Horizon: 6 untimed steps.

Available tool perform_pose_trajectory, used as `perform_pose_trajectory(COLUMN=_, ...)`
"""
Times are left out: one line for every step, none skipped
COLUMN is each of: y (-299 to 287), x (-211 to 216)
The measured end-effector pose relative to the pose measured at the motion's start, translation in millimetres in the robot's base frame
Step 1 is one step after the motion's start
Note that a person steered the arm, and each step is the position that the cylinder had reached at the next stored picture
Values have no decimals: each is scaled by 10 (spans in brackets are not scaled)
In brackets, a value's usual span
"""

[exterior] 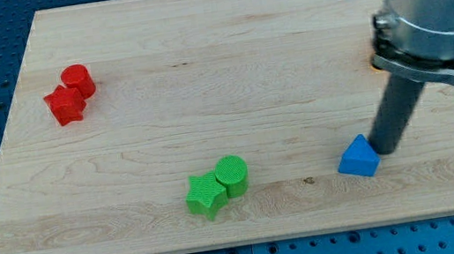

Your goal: Push the blue triangle to the top right of the green circle

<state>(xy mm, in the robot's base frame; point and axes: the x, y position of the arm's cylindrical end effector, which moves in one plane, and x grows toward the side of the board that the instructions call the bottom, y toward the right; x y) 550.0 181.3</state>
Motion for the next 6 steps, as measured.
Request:
perform_pose_trajectory(y=50, x=281)
perform_pose_trajectory(y=-453, x=219)
perform_pose_trajectory(y=-971, x=-293)
perform_pose_trajectory(y=-1291, x=-669)
perform_pose_trajectory(y=-1206, x=-603)
perform_pose_trajectory(y=-1318, x=-517)
